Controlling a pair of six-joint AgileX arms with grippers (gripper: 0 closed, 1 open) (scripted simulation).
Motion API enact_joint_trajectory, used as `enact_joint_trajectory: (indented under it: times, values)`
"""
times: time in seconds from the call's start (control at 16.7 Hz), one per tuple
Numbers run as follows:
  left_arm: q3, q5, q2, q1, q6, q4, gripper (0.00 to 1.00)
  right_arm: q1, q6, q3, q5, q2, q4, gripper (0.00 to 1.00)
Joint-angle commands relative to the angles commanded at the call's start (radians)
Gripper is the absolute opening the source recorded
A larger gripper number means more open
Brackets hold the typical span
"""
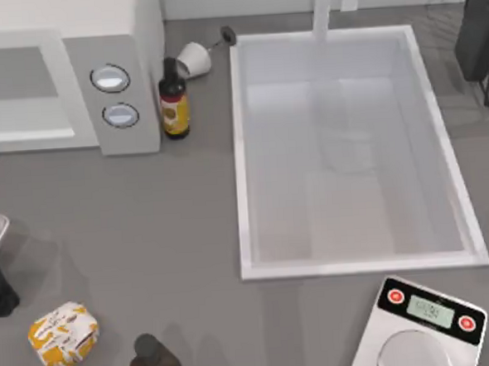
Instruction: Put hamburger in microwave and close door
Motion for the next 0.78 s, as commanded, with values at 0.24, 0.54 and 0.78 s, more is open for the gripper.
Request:
enact_joint_trajectory:
  times: [0.24, 0.54, 0.78]
  values:
    - [0.029, 0.0, 0.033, -0.012, 0.021, -0.029, 1.0, 0.0, 0.0, 0.0, 0.0, 0.0, 0.0, 1.0]
    - [0.217, -0.001, 0.296, -0.082, 0.139, -0.233, 1.0, 0.0, 0.0, 0.0, 0.0, 0.0, 0.0, 1.0]
    - [0.382, -0.001, 0.646, -0.141, 0.236, -0.431, 1.0, 0.0, 0.0, 0.0, 0.0, 0.0, 0.0, 1.0]
